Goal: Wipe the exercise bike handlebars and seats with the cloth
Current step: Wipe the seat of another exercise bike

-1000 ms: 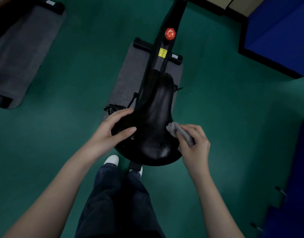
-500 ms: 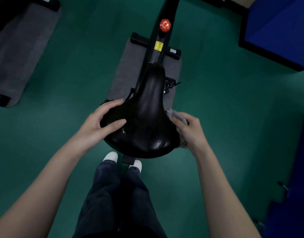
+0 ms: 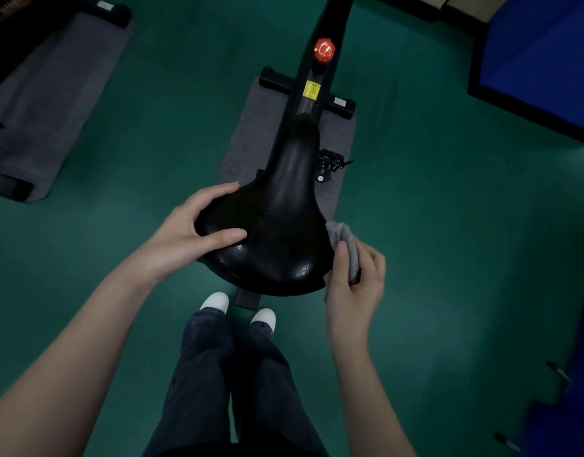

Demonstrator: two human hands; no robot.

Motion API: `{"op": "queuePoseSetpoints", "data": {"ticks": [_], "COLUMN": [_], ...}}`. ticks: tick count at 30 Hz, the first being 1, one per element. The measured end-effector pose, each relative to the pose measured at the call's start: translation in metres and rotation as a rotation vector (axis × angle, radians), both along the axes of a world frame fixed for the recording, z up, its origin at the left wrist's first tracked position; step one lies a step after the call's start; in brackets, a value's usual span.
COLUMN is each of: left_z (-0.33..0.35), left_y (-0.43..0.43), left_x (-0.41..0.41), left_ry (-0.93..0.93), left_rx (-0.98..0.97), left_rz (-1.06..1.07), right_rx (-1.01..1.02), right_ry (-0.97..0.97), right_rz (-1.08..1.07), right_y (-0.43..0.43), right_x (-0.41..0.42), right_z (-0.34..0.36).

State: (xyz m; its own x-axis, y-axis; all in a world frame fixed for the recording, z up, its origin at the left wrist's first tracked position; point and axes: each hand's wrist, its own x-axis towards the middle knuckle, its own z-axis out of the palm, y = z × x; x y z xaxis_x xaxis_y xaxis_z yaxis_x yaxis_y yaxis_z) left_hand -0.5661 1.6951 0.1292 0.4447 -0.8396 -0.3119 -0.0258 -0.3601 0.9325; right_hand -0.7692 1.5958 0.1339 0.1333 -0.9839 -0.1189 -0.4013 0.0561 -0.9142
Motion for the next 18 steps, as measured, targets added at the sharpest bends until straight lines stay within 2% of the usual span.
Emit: {"op": "queuePoseSetpoints", "data": {"ticks": [6, 9, 13, 18], "left_z": [-0.002, -0.003, -0.004, -0.009], "left_y": [0.001, 0.003, 0.006, 0.008], "left_x": [0.004, 0.008, 0.015, 0.03], "left_ry": [-0.018, -0.025, -0.089, -0.118], "left_rx": [0.012, 0.011, 0.015, 0.017], "left_rz": [-0.059, -0.1, -0.217, -0.347], "right_rx": [-0.25, -0.321, -0.3, -0.316], "right_ry": [0.055, 0.093, 0.188, 0.224], "right_rz": [0.073, 0.048, -0.108, -0.173], "right_y": [0.056, 0.05, 0.028, 0.068], "right_x": [0.014, 0.014, 0.015, 0.045], "right_z": [0.009, 0.005, 0.004, 0.01]}}
